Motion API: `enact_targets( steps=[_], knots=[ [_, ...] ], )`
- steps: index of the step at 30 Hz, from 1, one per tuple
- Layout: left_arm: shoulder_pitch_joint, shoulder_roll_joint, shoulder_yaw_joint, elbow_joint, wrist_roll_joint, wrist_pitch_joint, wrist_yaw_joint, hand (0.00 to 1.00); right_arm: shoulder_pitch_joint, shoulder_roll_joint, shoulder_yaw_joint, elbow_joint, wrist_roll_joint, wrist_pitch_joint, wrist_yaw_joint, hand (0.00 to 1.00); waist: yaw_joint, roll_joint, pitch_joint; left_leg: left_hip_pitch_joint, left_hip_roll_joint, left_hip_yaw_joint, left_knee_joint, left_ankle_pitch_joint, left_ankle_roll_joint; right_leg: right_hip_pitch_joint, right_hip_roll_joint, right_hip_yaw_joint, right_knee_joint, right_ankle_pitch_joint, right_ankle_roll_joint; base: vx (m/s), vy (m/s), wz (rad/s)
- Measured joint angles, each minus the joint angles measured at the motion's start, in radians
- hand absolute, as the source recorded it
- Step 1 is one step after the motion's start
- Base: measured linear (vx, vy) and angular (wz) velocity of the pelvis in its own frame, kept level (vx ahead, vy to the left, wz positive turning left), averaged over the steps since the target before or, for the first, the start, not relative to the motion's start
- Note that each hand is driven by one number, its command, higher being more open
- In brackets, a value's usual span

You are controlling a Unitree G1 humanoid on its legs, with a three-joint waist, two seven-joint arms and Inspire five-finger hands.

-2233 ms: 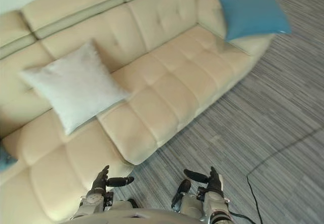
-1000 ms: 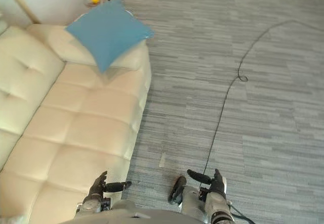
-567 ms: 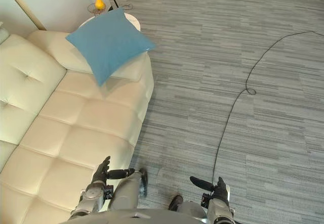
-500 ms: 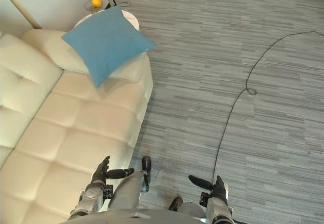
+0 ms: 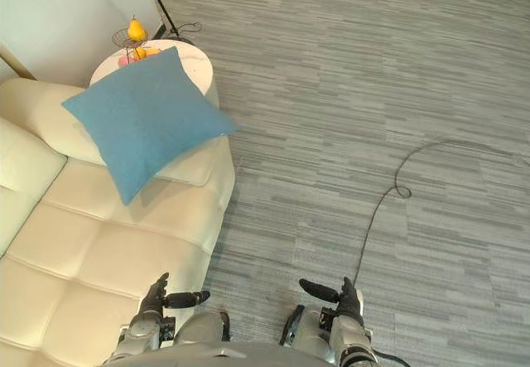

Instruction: Pick up cushions and gather them together orderly.

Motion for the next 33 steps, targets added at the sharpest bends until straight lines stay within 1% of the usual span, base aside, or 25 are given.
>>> enact_targets(
  steps=[2, 4, 5, 6, 7, 8, 9, 10, 11, 13, 14, 15, 17, 18, 19, 21, 22, 23, 24, 25, 27, 29, 31, 32, 33],
  knots=[
    [0.0, -0.006, 0.0, -0.001, 0.0, 0.0, 0.002, 1.0, -0.006, -0.004, 0.0, -0.009, 0.0, -0.004, 0.003, 1.0, -0.007, 0.01, 0.002, 0.042, 0.015, -0.018, -0.027, -0.001, -0.002, -0.051, 0.016, 0.002, -0.064, -0.01, -0.017, 0.34, -0.127, 0.35],
    [0.001, -0.018, -0.002, -0.001, 0.0, 0.0, 0.005, 1.0, -0.006, -0.015, 0.0, -0.037, 0.0, -0.006, 0.003, 1.0, -0.014, 0.034, 0.008, 0.089, 0.064, -0.048, -0.05, -0.024, -0.042, -0.117, 0.051, 0.008, -0.275, 0.003, -0.011, 0.32, -0.209, 0.34],
    [0.001, -0.017, -0.005, -0.001, 0.0, 0.0, 0.005, 1.0, -0.006, -0.015, 0.0, -0.04, 0.0, -0.007, 0.003, 1.0, -0.015, 0.033, 0.008, 0.096, 0.073, -0.056, -0.052, -0.032, -0.054, -0.126, 0.057, 0.013, -0.335, 0.021, -0.006, 0.34, -0.291, 0.33],
    [0.002, -0.007, -0.012, 0.001, 0.0, 0.0, 0.004, 1.0, -0.003, -0.016, 0.002, -0.04, 0.0, -0.006, 0.003, 1.0, -0.018, 0.026, 0.006, 0.108, 0.083, -0.067, -0.053, -0.05, -0.085, -0.135, 0.061, 0.025, -0.442, 0.126, -0.02, 0.3, -0.264, 0.35],
    [0.0, -0.008, -0.021, 0.011, 0.0, 0.001, 0.005, 1.0, -0.003, -0.026, 0.003, -0.031, 0.0, -0.004, 0.004, 1.0, -0.023, 0.045, 0.004, 0.114, 0.107, -0.089, -0.054, -0.067, -0.115, -0.104, 0.092, 0.001, -0.456, 0.161, -0.053, 0.35, -0.331, 0.33],
    [0.003, -0.01, -0.028, 0.011, 0.001, 0.0, -0.005, 1.0, -0.004, -0.036, -0.002, -0.029, 0.0, -0.006, 0.001, 1.0, -0.024, 0.057, -0.001, 0.114, 0.125, -0.098, -0.078, -0.044, -0.117, -0.105, 0.113, 0.005, -0.436, 0.143, -0.059, 0.29, -0.31, 0.29],
    [0.003, -0.009, -0.034, 0.012, 0.001, 0.0, -0.008, 1.0, -0.003, -0.042, -0.004, -0.028, 0.0, -0.006, 0.0, 1.0, -0.032, 0.057, -0.001, 0.12, 0.127, -0.107, -0.086, -0.036, -0.113, -0.108, 0.118, 0.03, -0.412, 0.123, -0.064, 0.24, -0.306, 0.31],
    [0.003, -0.009, -0.041, 0.013, 0.002, -0.002, -0.009, 1.0, 0.006, -0.052, -0.011, -0.026, 0.0, -0.002, -0.002, 1.0, -0.039, 0.058, -0.001, 0.134, 0.13, -0.118, -0.092, -0.024, -0.123, -0.103, 0.121, 0.051, -0.386, 0.087, -0.07, 0.21, -0.295, 0.36],
    [0.002, -0.011, -0.041, 0.014, 0.002, -0.003, -0.008, 1.0, 0.019, -0.059, -0.01, -0.025, 0.0, -0.003, -0.004, 1.0, -0.038, 0.06, -0.003, 0.135, 0.138, -0.122, -0.073, -0.022, -0.125, -0.087, 0.125, 0.037, -0.386, 0.052, -0.078, 0.21, -0.291, 0.42],
    [-0.002, -0.021, -0.035, 0.013, 0.003, -0.003, -0.01, 1.0, 0.038, -0.06, -0.013, -0.028, 0.001, -0.003, -0.004, 1.0, -0.041, 0.068, -0.006, 0.066, 0.155, -0.157, 0.06, -0.021, -0.13, -0.052, 0.135, -0.001, -0.412, 0.034, -0.083, 0.19, -0.269, 0.47],
    [-0.005, -0.024, -0.026, 0.004, 0.002, -0.003, -0.012, 1.0, 0.048, -0.057, -0.034, -0.039, 0.007, -0.003, -0.003, 1.0, -0.047, 0.072, -0.004, -0.01, 0.171, -0.173, 0.212, -0.001, -0.147, -0.019, 0.144, -0.034, -0.432, 0.026, -0.085, 0.18, -0.216, 0.68],
    [-0.005, -0.023, -0.018, -0.007, 0.001, -0.003, -0.015, 1.0, 0.058, -0.049, -0.041, -0.048, 0.007, -0.004, -0.004, 1.0, -0.051, 0.078, 0.002, -0.074, 0.198, -0.169, 0.351, 0.039, -0.142, 0.031, 0.16, -0.066, -0.457, 0.02, -0.092, 0.18, -0.187, 0.77],
    [-0.005, -0.021, -0.017, -0.023, -0.001, -0.005, -0.016, 1.0, 0.065, -0.046, -0.042, -0.048, 0.005, -0.005, -0.006, 1.0, -0.034, 0.072, 0.007, -0.151, 0.227, -0.116, 0.492, -0.007, -0.121, 0.113, 0.175, -0.099, -0.508, 0.012, -0.103, 0.17, -0.093, 0.56],
    [-0.006, -0.02, -0.019, -0.029, -0.001, -0.009, -0.016, 1.0, 0.066, -0.043, -0.043, -0.045, 0.005, -0.008, -0.007, 1.0, -0.028, 0.063, 0.008, -0.187, 0.207, -0.063, 0.44, -0.036, -0.112, 0.153, 0.172, -0.118, -0.549, 0.018, -0.094, 0.16, -0.042, 0.37],
    [-0.006, -0.02, -0.019, -0.029, -0.001, -0.01, -0.016, 1.0, 0.064, -0.042, -0.044, -0.044, 0.006, -0.008, -0.007, 1.0, -0.029, 0.062, 0.007, -0.194, 0.195, -0.049, 0.398, -0.039, -0.108, 0.163, 0.17, -0.126, -0.561, 0.02, -0.091, 0.17, 0.015, 0.35],
    [-0.009, -0.02, -0.019, -0.029, -0.001, -0.009, -0.013, 1.0, 0.051, -0.036, -0.047, -0.043, 0.006, -0.008, -0.007, 1.0, -0.027, 0.062, 0.008, -0.217, 0.136, -0.023, 0.177, -0.017, -0.087, 0.192, 0.163, -0.144, -0.607, 0.028, -0.076, 0.17, 0.087, 0.25],
    [-0.009, -0.02, -0.019, -0.028, -0.001, -0.009, -0.013, 1.0, 0.051, -0.035, -0.048, -0.043, 0.006, -0.008, -0.008, 1.0, -0.026, 0.062, 0.008, -0.219, 0.121, -0.023, 0.112, 0.006, -0.086, 0.199, 0.161, -0.147, -0.615, 0.029, -0.069, 0.3, 0.181, 0.1],
    [-0.009, -0.021, -0.019, -0.025, -0.001, -0.008, -0.012, 1.0, 0.052, -0.026, -0.048, -0.041, 0.006, -0.007, -0.008, 1.0, -0.016, 0.058, 0.009, -0.204, 0.095, -0.028, 0.026, 0.129, -0.087, 0.211, 0.157, -0.143, -0.627, 0.027, -0.047, 0.33, 0.153, 0.06],
    [-0.01, -0.003, -0.02, -0.015, -0.001, -0.007, -0.009, 1.0, 0.051, -0.002, -0.043, -0.035, 0.007, -0.005, -0.008, 1.0, -0.006, 0.027, 0.004, -0.168, 0.06, -0.014, -0.042, 0.174, -0.075, 0.223, 0.143, -0.135, -0.659, 0.034, -0.031, 0.38, 0.092, 0.12],
    [-0.012, 0.004, -0.021, -0.019, -0.001, -0.008, -0.005, 1.0, 0.052, 0.005, -0.039, -0.034, 0.007, -0.005, -0.007, 1.0, -0.007, 0.011, 0.001, -0.17, 0.046, -0.015, -0.054, 0.181, -0.068, 0.228, 0.14, -0.13, -0.69, 0.048, -0.024, 0.2, 0.011, 0.26],
    [-0.021, 0.019, -0.029, -0.015, -0.001, -0.006, -0.004, 1.0, 0.035, 0.009, -0.039, -0.021, 0.007, -0.003, -0.008, 1.0, -0.008, -0.009, 0.007, -0.193, 0.032, -0.007, -0.006, 0.167, -0.046, 0.273, 0.144, -0.124, -0.774, 0.089, 0.0, 0.26, 0.055, 0.31],
    [-0.017, 0.02, -0.027, -0.008, -0.001, -0.003, -0.004, 1.0, 0.03, 0.01, -0.039, -0.028, 0.004, -0.008, -0.007, 1.0, -0.003, -0.014, 0.003, -0.177, 0.033, 0.016, 0.034, 0.141, -0.035, 0.304, 0.134, -0.102, -0.767, 0.11, 0.016, 0.23, 0.08, 0.09],
    [-0.005, 0.018, -0.024, 0.0, -0.001, -0.003, -0.005, 1.0, 0.028, 0.005, -0.038, -0.024, 0.003, -0.013, -0.005, 1.0, -0.002, 0.005, -0.007, -0.149, 0.055, 0.031, 0.052, 0.089, -0.039, 0.291, 0.133, -0.078, -0.68, 0.11, 0.018, 0.19, 0.106, -0.18],
    [0.003, 0.011, -0.022, 0.016, -0.001, -0.002, -0.006, 1.0, 0.029, -0.001, -0.028, -0.021, 0.002, -0.012, -0.004, 1.0, -0.004, 0.021, -0.018, -0.113, 0.071, 0.035, 0.035, 0.037, -0.043, 0.224, 0.108, -0.055, -0.485, 0.098, 0.036, 0.17, 0.099, -0.21],
    [0.004, 0.015, -0.023, 0.021, -0.001, -0.001, -0.009, 1.0, 0.031, 0.0, -0.02, -0.021, 0.0, -0.011, -0.003, 1.0, -0.004, 0.014, -0.019, -0.099, 0.071, 0.035, 0.029, 0.028, -0.04, 0.19, 0.083, -0.049, -0.398, 0.096, 0.04, 0.21, 0.044, -0.07]
  ],
)
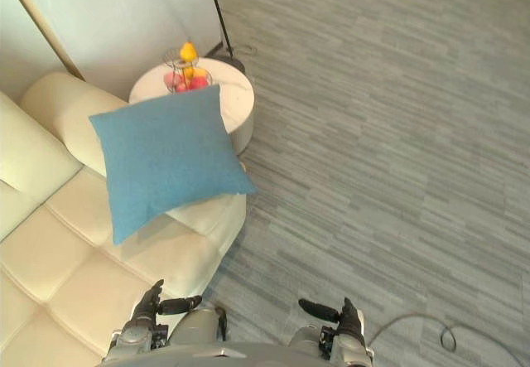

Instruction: Pick up cushions and gather them together orderly.

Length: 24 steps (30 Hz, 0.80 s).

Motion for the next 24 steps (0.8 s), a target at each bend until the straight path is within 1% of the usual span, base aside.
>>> enact_targets(
  steps=[1, 2, 3, 4, 5, 6, 7, 8, 9, 10, 11, 12, 13, 14, 15, 16, 17, 18, 19, 20, 21, 22, 23, 24],
  knots=[
    [0.009, 0.01, -0.003, 0.001, 0.0, 0.001, -0.005, 1.0, 0.013, 0.001, 0.018, 0.001, -0.009, 0.005, 0.006, 1.0, -0.003, -0.029, -0.006, 0.038, -0.028, 0.0, -0.012, -0.017, 0.008, -0.067, -0.079, 0.0, 0.205, 0.027, 0.017, 0.14, 0.003, 0.09],
    [0.011, 0.013, -0.003, 0.001, 0.0, 0.001, -0.006, 1.0, 0.017, 0.001, 0.02, 0.003, -0.011, 0.008, 0.007, 1.0, -0.004, -0.034, -0.004, 0.05, -0.036, -0.003, -0.013, -0.021, 0.012, -0.08, -0.096, 0.0, 0.249, 0.044, 0.019, 0.25, -0.002, 0.31],
    [0.025, 0.017, -0.011, 0.0, 0.001, 0.002, -0.004, 1.0, 0.03, -0.001, 0.014, 0.007, -0.008, 0.011, 0.012, 1.0, -0.01, -0.031, -0.004, 0.092, -0.046, -0.019, -0.016, -0.04, 0.018, -0.118, -0.141, 0.005, 0.392, 0.092, -0.006, 0.18, 0.001, 0.3],
    [0.03, 0.018, -0.014, 0.001, 0.001, 0.002, -0.003, 1.0, 0.032, -0.006, 0.015, 0.008, -0.01, 0.011, 0.012, 1.0, -0.015, -0.03, -0.007, 0.104, -0.044, -0.03, -0.016, -0.045, 0.021, -0.123, -0.141, 0.001, 0.4, 0.046, -0.018, 0.22, -0.005, 0.45],
    [0.029, 0.017, -0.015, 0.001, 0.001, 0.002, -0.002, 1.0, 0.029, -0.009, 0.026, 0.007, -0.017, 0.008, 0.013, 1.0, -0.017, -0.029, -0.007, 0.121, -0.038, -0.049, -0.022, -0.047, 0.016, -0.14, -0.13, -0.005, 0.37, -0.024, -0.029, 0.18, -0.067, 0.46],
    [0.027, 0.017, -0.016, 0.0, 0.001, 0.002, -0.002, 1.0, 0.026, -0.01, 0.04, 0.008, -0.018, 0.008, 0.013, 1.0, -0.019, -0.027, -0.007, 0.128, -0.031, -0.072, -0.035, -0.046, 0.013, -0.172, -0.102, -0.002, 0.307, -0.062, -0.045, 0.17, -0.093, 0.58],
    [0.02, 0.015, -0.016, 0.001, 0.001, 0.002, -0.001, 1.0, 0.019, -0.01, 0.047, 0.007, -0.017, 0.007, 0.016, 1.0, -0.024, -0.02, -0.006, 0.135, -0.023, -0.092, -0.051, -0.041, 0.005, -0.203, -0.069, 0.011, 0.233, -0.074, -0.06, 0.21, -0.157, 0.56],
    [0.019, 0.009, -0.016, 0.001, 0.001, 0.002, 0.001, 1.0, 0.01, -0.018, 0.054, 0.006, -0.019, 0.007, 0.022, 1.0, -0.029, -0.009, -0.006, 0.146, -0.01, -0.109, -0.07, -0.035, -0.006, -0.234, -0.026, 0.045, 0.137, -0.073, -0.059, 0.21, -0.188, 0.58],
    [0.021, 0.003, -0.016, 0.001, 0.001, 0.002, 0.002, 1.0, 0.004, -0.026, 0.061, 0.006, -0.018, 0.007, 0.022, 1.0, -0.035, 0.002, -0.006, 0.16, 0.001, -0.129, -0.092, -0.029, -0.016, -0.264, 0.023, 0.115, 0.008, -0.06, -0.048, 0.23, -0.219, 0.63],
    [0.02, 0.004, -0.016, 0.001, 0.001, 0.002, 0.001, 1.0, 0.005, -0.027, 0.062, 0.004, -0.015, 0.005, 0.022, 1.0, -0.038, 0.0, -0.006, 0.171, -0.001, -0.151, -0.105, -0.027, -0.03, -0.274, 0.055, 0.183, -0.106, -0.026, -0.038, 0.26, -0.277, 1.05],
    [0.019, 0.008, -0.015, 0.011, 0.002, 0.002, 0.003, 1.0, 0.007, -0.032, 0.058, 0.003, -0.01, 0.005, 0.021, 1.0, -0.056, -0.002, -0.01, 0.175, -0.006, -0.202, -0.104, -0.035, -0.061, -0.241, 0.091, 0.237, -0.174, 0.121, -0.09, 0.27, -0.309, 0.87],
    [0.017, 0.005, -0.015, 0.014, 0.001, 0.002, 0.003, 1.0, 0.006, -0.036, 0.058, 0.004, -0.01, 0.005, 0.021, 1.0, -0.057, 0.002, -0.01, 0.177, -0.002, -0.206, -0.105, -0.035, -0.061, -0.238, 0.093, 0.231, -0.174, 0.12, -0.089, 0.3, -0.351, 0.81],
    [0.019, -0.016, -0.013, 0.017, 0.002, -0.001, 0.002, 1.0, 0.003, -0.045, 0.049, -0.001, -0.014, 0.002, 0.021, 1.0, -0.042, 0.037, -0.022, 0.177, 0.022, -0.226, -0.126, -0.025, -0.077, -0.239, 0.113, 0.22, -0.146, 0.092, -0.101, 0.22, -0.282, 0.23],
    [0.019, -0.017, -0.013, 0.017, 0.002, -0.001, 0.002, 1.0, 0.003, -0.045, 0.049, -0.001, -0.014, 0.002, 0.021, 1.0, -0.042, 0.037, -0.022, 0.177, 0.022, -0.227, -0.127, -0.025, -0.077, -0.24, 0.113, 0.219, -0.144, 0.091, -0.101, 0.15, -0.221, 0.43],
    [0.019, -0.028, -0.01, 0.018, 0.002, -0.001, 0.002, 1.0, 0.004, -0.048, 0.04, -0.004, -0.014, -0.001, 0.021, 1.0, -0.041, 0.049, -0.024, 0.185, 0.033, -0.246, -0.138, -0.017, -0.089, -0.236, 0.111, 0.185, -0.115, 0.057, -0.118, 0.16, -0.3, 0.79],
    [0.016, -0.037, 0.006, 0.015, 0.002, -0.001, 0.001, 1.0, 0.017, -0.042, 0.023, -0.003, -0.014, 0.002, 0.021, 1.0, -0.048, 0.055, -0.026, 0.169, 0.046, -0.262, -0.115, -0.004, -0.107, -0.202, 0.11, 0.125, -0.117, 0.034, -0.128, 0.15, -0.283, 0.9],
    [0.016, -0.04, 0.007, 0.014, 0.002, -0.001, 0.001, 1.0, 0.02, -0.039, 0.016, -0.005, -0.01, 0.002, 0.022, 1.0, -0.048, 0.055, -0.026, 0.165, 0.049, -0.26, -0.107, -0.002, -0.111, -0.195, 0.11, 0.112, -0.121, 0.031, -0.13, 0.16, -0.3, 1.32],
    [0.013, -0.042, 0.009, -0.004, 0.002, -0.002, -0.003, 1.0, 0.029, -0.03, -0.006, -0.013, -0.008, 0.003, 0.021, 1.0, -0.049, 0.056, -0.025, 0.119, 0.073, -0.234, -0.03, 0.002, -0.115, -0.142, 0.111, 0.041, -0.166, 0.029, -0.134, 0.06, -0.184, 1.33],
    [0.005, -0.046, 0.01, -0.011, 0.002, -0.007, -0.007, 1.0, 0.048, -0.029, -0.011, -0.024, -0.006, 0.003, 0.02, 1.0, -0.046, 0.055, -0.024, 0.072, 0.097, -0.158, 0.046, 0.008, -0.102, -0.102, 0.113, -0.02, -0.203, 0.03, -0.136, 0.04, -0.163, 1.48],
    [0.003, -0.048, 0.009, -0.016, 0.002, -0.008, -0.007, 1.0, 0.052, -0.031, -0.011, -0.024, -0.006, 0.002, 0.02, 1.0, -0.044, 0.054, -0.024, 0.056, 0.107, -0.109, 0.07, 0.01, -0.09, -0.084, 0.112, -0.043, -0.215, 0.03, -0.136, 0.01, -0.091, 1.17],
    [0.003, -0.051, 0.007, -0.027, 0.002, -0.01, -0.008, 1.0, 0.054, -0.034, -0.011, -0.024, -0.005, 0.001, 0.02, 1.0, -0.038, 0.054, -0.026, 0.046, 0.124, -0.029, 0.082, 0.011, -0.065, -0.062, 0.111, -0.076, -0.236, 0.03, -0.136, 0.01, 0.009, 0.86],
    [0.002, -0.059, 0.006, -0.03, 0.002, -0.011, -0.008, 1.0, 0.054, -0.034, -0.012, -0.025, -0.003, -0.003, 0.021, 1.0, -0.033, 0.055, -0.027, 0.046, 0.126, 0.007, 0.064, 0.014, -0.059, -0.052, 0.11, -0.096, -0.244, 0.032, -0.134, 0.01, 0.029, 0.76],
    [0.0, -0.06, 0.006, -0.03, 0.002, -0.012, -0.008, 1.0, 0.052, -0.037, -0.012, -0.026, -0.002, -0.005, 0.022, 1.0, -0.031, 0.058, -0.032, 0.047, 0.124, 0.023, 0.04, 0.016, -0.059, -0.052, 0.109, -0.107, -0.249, 0.034, -0.129, 0.02, 0.067, 0.72],
    [-0.004, -0.062, 0.005, -0.029, 0.002, -0.013, -0.008, 1.0, 0.042, -0.027, -0.011, -0.027, 0.003, -0.009, 0.027, 1.0, -0.03, 0.055, -0.032, 0.048, 0.113, 0.031, -0.019, 0.022, -0.067, -0.053, 0.108, -0.134, -0.271, 0.047, -0.119, 0.01, 0.08, 0.69]
  ],
)
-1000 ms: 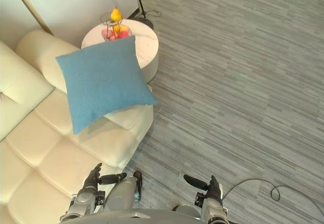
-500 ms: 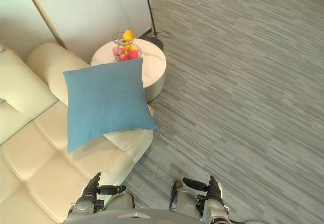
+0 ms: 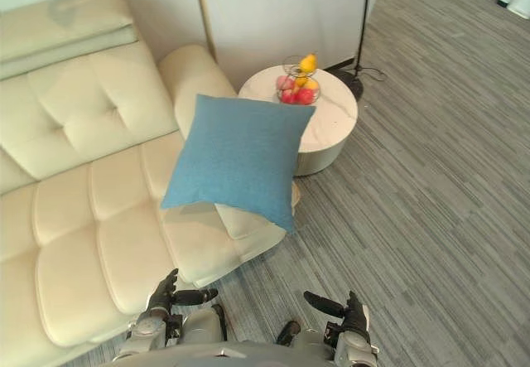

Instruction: Pick up cushions and gather them together orderly.

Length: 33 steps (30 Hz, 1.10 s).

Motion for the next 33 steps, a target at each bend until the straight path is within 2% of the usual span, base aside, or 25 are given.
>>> enact_targets(
  steps=[3, 9, 12, 19, 23, 27, 33],
  knots=[
    [-0.009, 0.011, -0.001, 0.004, 0.0, 0.001, 0.001, 1.0, 0.001, 0.025, 0.0, -0.005, 0.001, -0.003, 0.004, 1.0, 0.01, -0.03, -0.003, 0.0, -0.048, -0.003, -0.076, 0.062, 0.008, 0.003, -0.028, -0.034, -0.034, 0.023, 0.01, 0.0, 0.077, 0.5],
    [-0.008, 0.03, -0.026, 0.039, 0.001, 0.005, 0.001, 1.0, 0.0, 0.024, 0.001, 0.0, 0.0, -0.006, 0.005, 1.0, 0.003, -0.028, -0.006, 0.078, -0.1, -0.004, -0.245, 0.151, 0.013, 0.033, -0.034, -0.037, -0.103, 0.072, 0.012, -0.05, 0.04, 0.09],
    [-0.008, 0.045, -0.047, 0.065, 0.001, 0.005, -0.001, 1.0, 0.005, 0.02, 0.004, 0.009, -0.001, -0.005, 0.005, 1.0, -0.006, -0.033, -0.018, 0.11, -0.113, -0.003, -0.316, 0.19, 0.018, 0.034, -0.039, -0.041, -0.106, 0.068, 0.02, -0.09, 0.014, 0.06],
    [0.003, 0.06, -0.047, 0.069, 0.001, 0.006, 0.001, 1.0, 0.009, 0.02, 0.019, 0.006, 0.0, -0.001, 0.005, 1.0, -0.025, -0.046, -0.038, 0.123, -0.129, -0.006, -0.372, 0.214, 0.026, 0.022, -0.05, -0.042, -0.101, 0.068, 0.027, -0.02, 0.021, 0.03],
    [0.007, 0.062, -0.046, 0.038, -0.001, 0.011, 0.007, 1.0, 0.009, 0.019, 0.025, -0.115, 0.0, 0.012, 0.001, 1.0, -0.029, -0.05, -0.046, 0.124, -0.137, -0.006, -0.385, 0.215, 0.027, 0.013, -0.06, -0.041, -0.102, 0.075, 0.031, 0.06, 0.023, 0.0],
    [0.045, 0.063, -0.042, -0.148, -0.005, 0.014, 0.014, 1.0, 0.005, 0.0, 0.034, -0.344, -0.001, 0.003, -0.001, 1.0, -0.028, -0.054, -0.049, 0.123, -0.148, 0.003, -0.399, 0.215, 0.027, 0.005, -0.062, -0.035, -0.111, 0.079, 0.035, 0.06, 0.033, -0.03],
    [0.042, 0.072, 0.003, -0.359, -0.05, 0.001, 0.055, 1.0, -0.038, -0.032, 0.064, -0.51, -0.003, -0.029, -0.008, 1.0, -0.026, -0.062, -0.054, 0.12, -0.149, 0.028, -0.417, 0.215, 0.027, -0.01, -0.054, -0.012, -0.137, 0.096, 0.034, 0.03, 0.021, -0.12]
  ],
)
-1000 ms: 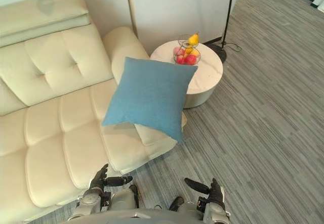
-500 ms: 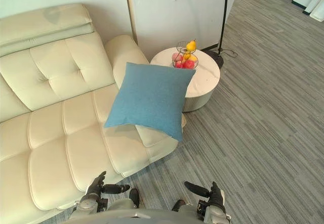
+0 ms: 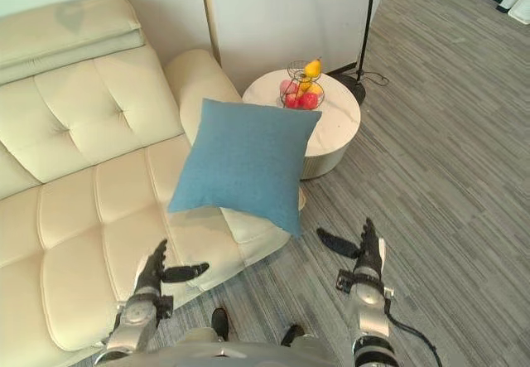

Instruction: Pick up cushions and gather them together orderly.

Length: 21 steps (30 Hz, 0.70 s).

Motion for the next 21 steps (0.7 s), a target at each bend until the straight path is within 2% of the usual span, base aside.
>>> enact_targets(
  steps=[8, 12, 17, 21],
  knots=[
    [-0.014, -0.001, 0.011, -0.079, -0.012, -0.009, 0.05, 1.0, -0.026, -0.006, 0.124, -0.054, -0.014, -0.001, 0.012, 1.0, 0.002, 0.0, 0.0, -0.016, -0.005, 0.025, 0.001, -0.007, 0.005, -0.013, 0.012, 0.039, -0.049, 0.042, 0.001, -0.01, 0.024, -0.11],
    [-0.059, -0.013, 0.033, -0.088, -0.018, -0.009, 0.1, 1.0, -0.074, -0.005, 0.165, -0.055, -0.013, -0.001, 0.012, 1.0, 0.011, 0.0, 0.001, -0.055, -0.004, 0.024, 0.023, -0.011, 0.014, -0.029, 0.012, 0.047, -0.077, 0.066, -0.001, -0.05, 0.01, 0.01],
    [-0.138, -0.032, 0.029, -0.11, -0.021, -0.009, 0.154, 1.0, -0.133, -0.006, 0.195, -0.055, 0.005, -0.001, 0.003, 1.0, 0.027, 0.008, 0.012, -0.106, -0.003, 0.011, 0.062, -0.016, 0.021, -0.054, 0.011, 0.046, -0.08, 0.078, -0.008, -0.04, 0.009, 0.07],
    [-0.263, -0.032, 0.027, -0.11, -0.021, -0.009, 0.208, 1.0, -0.223, -0.007, 0.232, -0.055, 0.019, -0.004, -0.01, 1.0, 0.033, 0.016, 0.071, -0.191, 0.006, 0.007, 0.116, -0.015, 0.022, -0.117, 0.016, 0.048, -0.07, 0.096, -0.023, -0.09, 0.005, -0.01]
  ],
)
